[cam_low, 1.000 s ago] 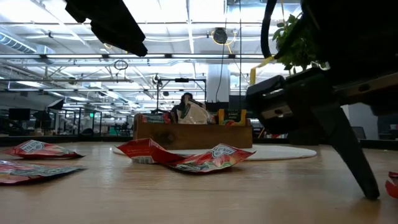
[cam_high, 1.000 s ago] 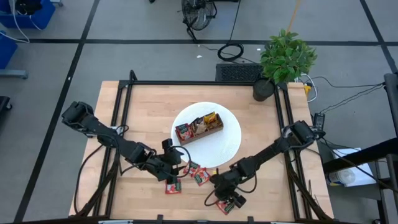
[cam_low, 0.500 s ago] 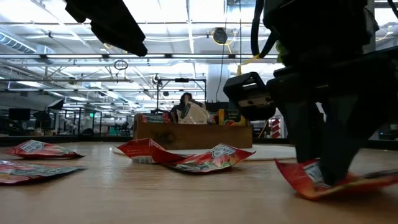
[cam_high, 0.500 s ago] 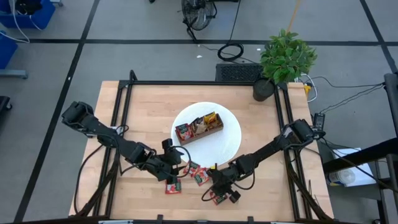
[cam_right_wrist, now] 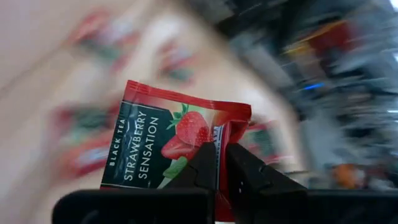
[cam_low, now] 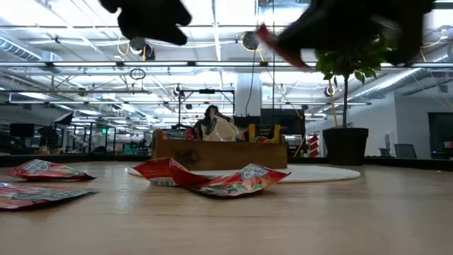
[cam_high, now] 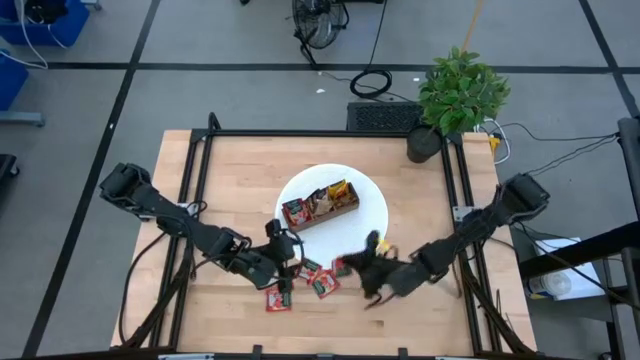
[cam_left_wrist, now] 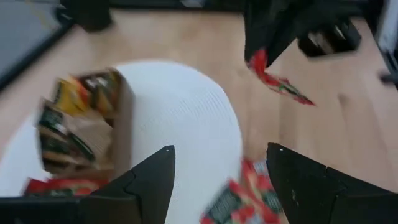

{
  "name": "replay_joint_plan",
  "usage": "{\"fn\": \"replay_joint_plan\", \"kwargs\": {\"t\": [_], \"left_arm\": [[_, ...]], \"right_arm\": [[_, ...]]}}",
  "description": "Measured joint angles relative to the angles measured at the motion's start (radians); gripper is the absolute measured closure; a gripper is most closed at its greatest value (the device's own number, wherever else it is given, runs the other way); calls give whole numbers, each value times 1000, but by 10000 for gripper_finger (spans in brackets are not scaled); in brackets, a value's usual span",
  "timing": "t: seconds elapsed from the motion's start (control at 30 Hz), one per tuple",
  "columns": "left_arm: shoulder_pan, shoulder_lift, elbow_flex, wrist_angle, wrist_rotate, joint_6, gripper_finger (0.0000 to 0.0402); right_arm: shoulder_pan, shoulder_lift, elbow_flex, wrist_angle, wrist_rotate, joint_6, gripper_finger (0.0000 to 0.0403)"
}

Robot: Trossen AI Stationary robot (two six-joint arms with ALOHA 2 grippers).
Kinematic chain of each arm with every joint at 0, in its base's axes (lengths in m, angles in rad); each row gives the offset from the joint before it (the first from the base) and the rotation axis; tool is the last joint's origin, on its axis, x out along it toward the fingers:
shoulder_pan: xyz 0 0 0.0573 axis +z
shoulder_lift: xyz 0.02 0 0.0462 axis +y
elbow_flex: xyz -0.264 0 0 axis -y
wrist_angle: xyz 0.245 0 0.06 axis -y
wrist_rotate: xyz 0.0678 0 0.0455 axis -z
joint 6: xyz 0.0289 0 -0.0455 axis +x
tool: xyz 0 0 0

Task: Pick & Place Tea
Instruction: Put the red tea bag into the left section of the wooden organizer

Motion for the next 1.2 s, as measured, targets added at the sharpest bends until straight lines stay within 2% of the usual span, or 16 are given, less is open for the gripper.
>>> {"fn": "replay_joint_plan", "kwargs": {"t": [0.07, 0.13, 0.23, 0.27, 0.4, 0.53, 0.77, 1.0, 1.2], "left_arm": [[15, 13, 0, 54, -57, 2, 149], [28, 33, 0, 118, -112, 24, 149], [52, 83, 1, 261, -136, 136, 149], [59, 98, 1, 305, -135, 179, 149], [103, 180, 1, 599, -87, 331, 149], [142, 235, 1, 785, -30, 383, 149], [199, 247, 0, 877, -14, 350, 149], [258, 247, 0, 886, 117, 234, 149], [270, 247, 0, 894, 132, 241, 149]], "right_arm": [[-5, -35, -106, 343, 78, -111, 395], [-26, -47, -222, 737, 102, -242, 395], [-84, -29, -394, 1213, 37, -370, 395], [-114, -32, -428, 1260, 2, -357, 395], [-226, -46, -467, 1255, -94, -221, 395], [-258, -34, -457, 1259, -131, -236, 395], [-257, -35, -433, 1260, -138, -310, 395], [-258, -35, -432, 1260, -161, -319, 395], [-258, -35, -432, 1261, -161, -323, 395]]}}
